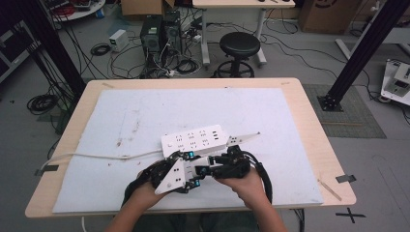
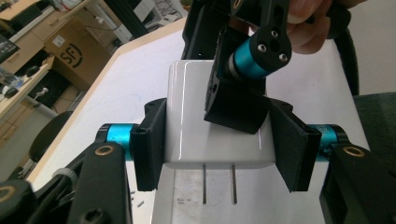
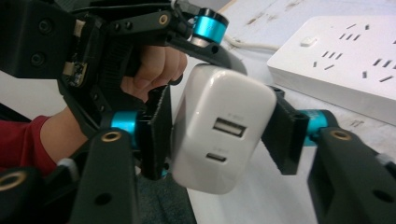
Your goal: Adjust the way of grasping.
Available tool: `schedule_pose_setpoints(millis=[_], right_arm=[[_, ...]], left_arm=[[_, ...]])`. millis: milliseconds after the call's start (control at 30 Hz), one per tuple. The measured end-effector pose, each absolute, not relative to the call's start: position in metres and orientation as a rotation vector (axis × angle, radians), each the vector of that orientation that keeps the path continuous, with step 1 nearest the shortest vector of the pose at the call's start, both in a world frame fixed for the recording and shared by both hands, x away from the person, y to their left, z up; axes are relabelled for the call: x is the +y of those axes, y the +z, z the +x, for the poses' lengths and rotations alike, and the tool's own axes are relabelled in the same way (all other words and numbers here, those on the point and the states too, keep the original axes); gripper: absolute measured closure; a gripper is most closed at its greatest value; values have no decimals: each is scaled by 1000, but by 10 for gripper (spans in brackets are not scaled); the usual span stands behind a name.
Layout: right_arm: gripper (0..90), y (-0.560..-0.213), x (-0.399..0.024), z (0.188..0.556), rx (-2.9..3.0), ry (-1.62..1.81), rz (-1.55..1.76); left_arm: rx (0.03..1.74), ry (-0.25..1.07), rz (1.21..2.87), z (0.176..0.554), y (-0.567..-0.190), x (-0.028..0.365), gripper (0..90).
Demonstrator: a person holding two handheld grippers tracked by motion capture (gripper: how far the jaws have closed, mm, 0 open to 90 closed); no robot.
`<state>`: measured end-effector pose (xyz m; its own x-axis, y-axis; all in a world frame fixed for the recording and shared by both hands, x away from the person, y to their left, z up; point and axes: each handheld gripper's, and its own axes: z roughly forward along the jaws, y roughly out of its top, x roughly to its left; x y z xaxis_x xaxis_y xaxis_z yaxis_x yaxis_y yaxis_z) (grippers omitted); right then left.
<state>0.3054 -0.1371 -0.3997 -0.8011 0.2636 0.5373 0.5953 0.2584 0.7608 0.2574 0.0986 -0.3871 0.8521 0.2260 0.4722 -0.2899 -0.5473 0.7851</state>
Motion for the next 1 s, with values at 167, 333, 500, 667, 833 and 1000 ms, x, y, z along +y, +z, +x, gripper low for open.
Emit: schedule_pose_setpoints(millis=[167,333,500,667,833,1000], right_arm=[[534,-400,-137,307,-2212,-1547,-792],[570,-400,-138,308,-2186,-1522,-816],[602,-399,-137,308,-2191,-1515,-823],[636,-393,-142,308,-2231,-1541,-822],[637,-381,-154,309,-2285,-1576,-847],[637,-374,-163,309,-2307,-1597,-856]], left_arm=[[-53,668,2049,257,-387,100,425],[-52,681,2059,258,-388,98,422],[-14,672,2059,259,-389,95,282],[67,669,2018,262,-383,104,206],[133,673,2010,264,-377,123,203],[183,679,2011,267,-370,138,203]])
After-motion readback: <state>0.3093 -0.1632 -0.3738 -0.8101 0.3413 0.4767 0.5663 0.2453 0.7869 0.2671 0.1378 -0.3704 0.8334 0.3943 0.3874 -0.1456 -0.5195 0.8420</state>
